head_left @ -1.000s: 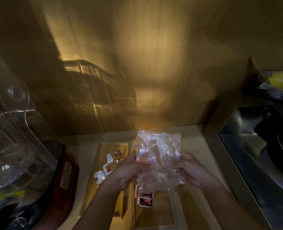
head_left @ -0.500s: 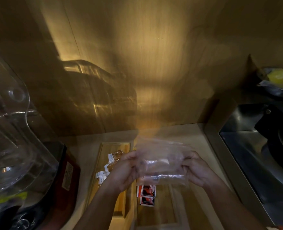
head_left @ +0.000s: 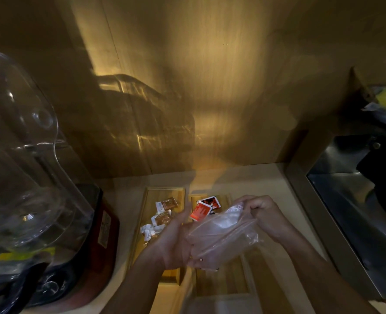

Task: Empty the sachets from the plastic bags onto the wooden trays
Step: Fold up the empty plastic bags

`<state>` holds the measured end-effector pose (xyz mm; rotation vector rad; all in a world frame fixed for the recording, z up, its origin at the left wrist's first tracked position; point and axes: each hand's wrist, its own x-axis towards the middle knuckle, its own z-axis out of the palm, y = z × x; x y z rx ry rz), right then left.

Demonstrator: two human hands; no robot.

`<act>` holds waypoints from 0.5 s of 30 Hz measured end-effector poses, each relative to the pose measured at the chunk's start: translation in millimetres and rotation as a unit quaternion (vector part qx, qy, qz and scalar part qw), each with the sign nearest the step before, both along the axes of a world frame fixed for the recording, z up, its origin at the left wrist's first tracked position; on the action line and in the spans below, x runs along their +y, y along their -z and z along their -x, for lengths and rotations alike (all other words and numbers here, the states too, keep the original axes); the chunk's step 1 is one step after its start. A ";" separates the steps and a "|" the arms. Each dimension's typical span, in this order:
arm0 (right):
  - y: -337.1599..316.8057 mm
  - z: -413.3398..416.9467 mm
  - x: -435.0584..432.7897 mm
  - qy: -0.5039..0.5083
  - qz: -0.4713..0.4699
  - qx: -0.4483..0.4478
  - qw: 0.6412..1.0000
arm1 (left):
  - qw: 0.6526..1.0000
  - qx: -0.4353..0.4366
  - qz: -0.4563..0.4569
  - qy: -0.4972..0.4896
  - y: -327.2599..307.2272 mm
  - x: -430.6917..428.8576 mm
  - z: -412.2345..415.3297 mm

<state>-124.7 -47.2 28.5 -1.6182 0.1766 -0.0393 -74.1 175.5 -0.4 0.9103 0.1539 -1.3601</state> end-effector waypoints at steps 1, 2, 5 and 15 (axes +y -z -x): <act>0.8 -0.2 3.5 -0.007 0.004 -0.002 1.000 | 0.999 -0.019 -0.028 0.015 -1.8 0.8 2.9; 2.0 -0.2 6.1 -0.008 0.004 -0.004 1.000 | 0.997 -0.037 -0.057 0.024 -0.3 2.2 5.6; 8.5 2.4 9.9 0.001 -0.001 -0.007 1.000 | 0.994 -0.074 -0.082 0.010 4.9 9.0 16.8; 35.5 26.9 40.7 -0.048 -0.340 0.144 0.928 | 0.963 -0.162 -0.098 -0.191 4.1 20.7 33.5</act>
